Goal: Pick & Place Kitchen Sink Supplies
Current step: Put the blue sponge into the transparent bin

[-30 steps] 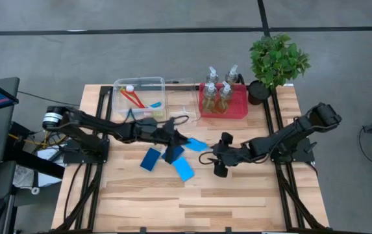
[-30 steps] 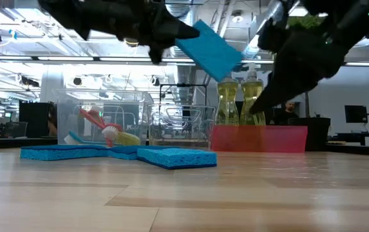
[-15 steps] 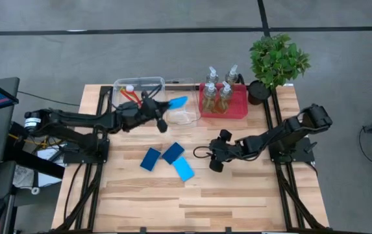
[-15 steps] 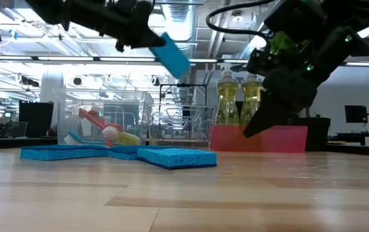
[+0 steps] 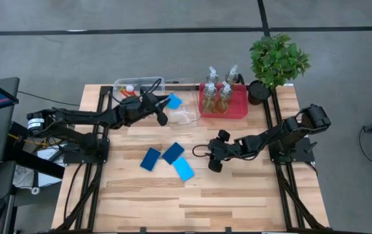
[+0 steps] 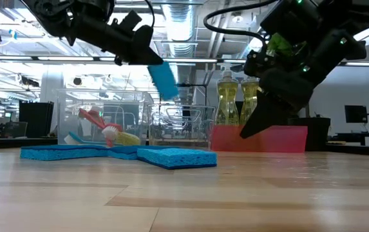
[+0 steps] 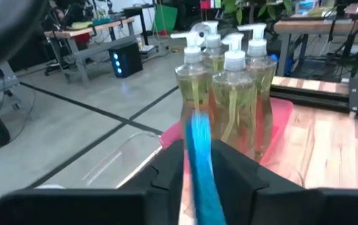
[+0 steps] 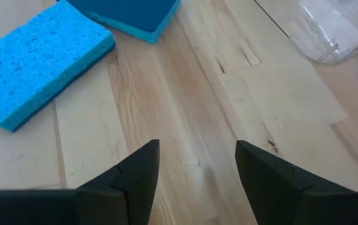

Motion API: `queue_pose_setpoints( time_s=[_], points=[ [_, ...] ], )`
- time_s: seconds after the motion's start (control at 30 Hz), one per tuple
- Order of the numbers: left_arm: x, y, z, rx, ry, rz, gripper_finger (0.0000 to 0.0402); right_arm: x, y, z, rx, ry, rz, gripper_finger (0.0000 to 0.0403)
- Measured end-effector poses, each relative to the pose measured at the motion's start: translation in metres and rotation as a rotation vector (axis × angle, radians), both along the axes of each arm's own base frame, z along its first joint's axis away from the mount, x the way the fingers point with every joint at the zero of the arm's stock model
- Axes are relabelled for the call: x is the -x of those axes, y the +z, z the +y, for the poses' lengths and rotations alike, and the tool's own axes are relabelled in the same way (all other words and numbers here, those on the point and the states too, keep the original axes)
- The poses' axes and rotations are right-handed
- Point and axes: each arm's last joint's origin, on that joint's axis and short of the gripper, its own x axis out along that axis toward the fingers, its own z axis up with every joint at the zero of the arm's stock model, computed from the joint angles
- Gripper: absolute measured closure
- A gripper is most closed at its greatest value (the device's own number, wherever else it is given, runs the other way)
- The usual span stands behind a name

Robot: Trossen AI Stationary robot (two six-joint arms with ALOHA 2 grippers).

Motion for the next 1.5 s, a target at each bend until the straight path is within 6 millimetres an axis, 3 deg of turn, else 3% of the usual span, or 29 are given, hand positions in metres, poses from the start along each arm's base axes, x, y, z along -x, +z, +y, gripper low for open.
queue_pose_setpoints(
  time_s=[0.37,0.57,0.7,0.87,1.17,1.33,1.5],
  points=[
    [-0.007,-0.012,0.000,0.041,0.000,0.019,0.0222,0.000,0.000,0.000,-0.001,0.000,-0.004,0.0200],
    [-0.016,-0.029,-0.003,0.122,-0.019,0.051,0.0196,0.000,0.001,0.000,0.000,0.001,-0.006,0.0200],
    [-0.020,-0.038,-0.023,0.134,-0.178,0.151,0.0195,0.000,0.001,0.000,0.000,0.001,-0.006,0.0199],
    [-0.019,-0.045,-0.063,0.104,-0.342,0.253,0.0199,0.000,0.001,0.004,0.004,0.021,-0.005,0.0200],
    [0.001,-0.070,-0.132,0.071,-0.601,0.357,0.0203,-0.005,0.012,0.020,0.059,0.181,-0.119,0.0204],
    [0.012,-0.078,-0.149,0.171,-0.624,0.324,0.0203,-0.006,0.020,0.038,0.132,0.367,-0.201,0.0214],
    [0.016,-0.080,-0.153,0.210,-0.601,0.221,0.0204,-0.005,0.020,0.048,0.168,0.430,-0.221,0.0230]
  ],
)
